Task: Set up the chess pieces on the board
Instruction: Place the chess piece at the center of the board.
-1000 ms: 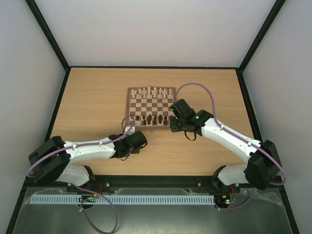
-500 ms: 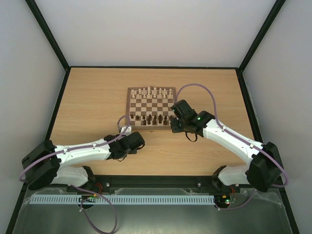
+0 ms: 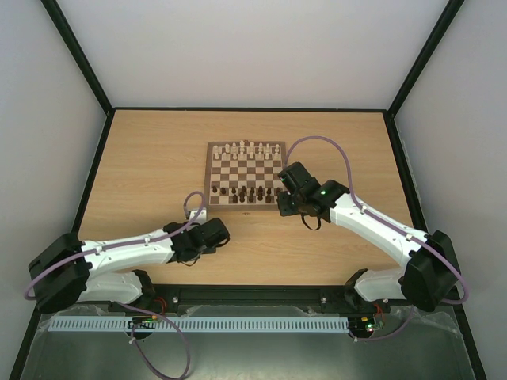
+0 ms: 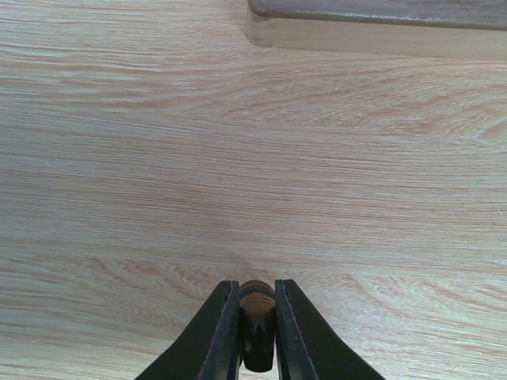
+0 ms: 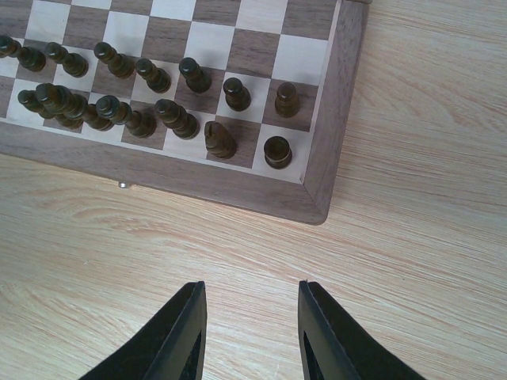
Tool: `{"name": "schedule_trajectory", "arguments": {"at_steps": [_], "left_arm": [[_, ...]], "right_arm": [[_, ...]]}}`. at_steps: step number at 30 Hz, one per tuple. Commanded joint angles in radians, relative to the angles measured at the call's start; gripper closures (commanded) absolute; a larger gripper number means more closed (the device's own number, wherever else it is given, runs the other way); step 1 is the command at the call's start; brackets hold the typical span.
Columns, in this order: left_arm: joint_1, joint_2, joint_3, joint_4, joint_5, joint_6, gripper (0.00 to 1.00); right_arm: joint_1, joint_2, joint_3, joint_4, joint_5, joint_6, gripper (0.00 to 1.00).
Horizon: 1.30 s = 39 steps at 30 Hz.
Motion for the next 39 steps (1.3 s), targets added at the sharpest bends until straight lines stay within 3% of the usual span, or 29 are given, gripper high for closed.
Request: {"name": "schedule_trajectory", "arguments": {"at_steps": [1,27,39], "left_arm": [[-0.007,-0.022,-0.023,-0.032,-0.026,-0.02,0.85],[0.011,-0.04,-0.063,-0.004,-0.012,-0.009,0.83],[0.011,-0.126,-0.036,-0.091,-0.031,-0.009,0.82]], "right_arm": [[-0.002,-0.025,-0.015,-0.06,-0.007,0.001,0.67],[0.009,-0.045,-0.04,-0.068,-0.006,0.008,0.67],[0.014,-0.044,-0.037,-0.07,-0.003,0.01,0.67]]}}
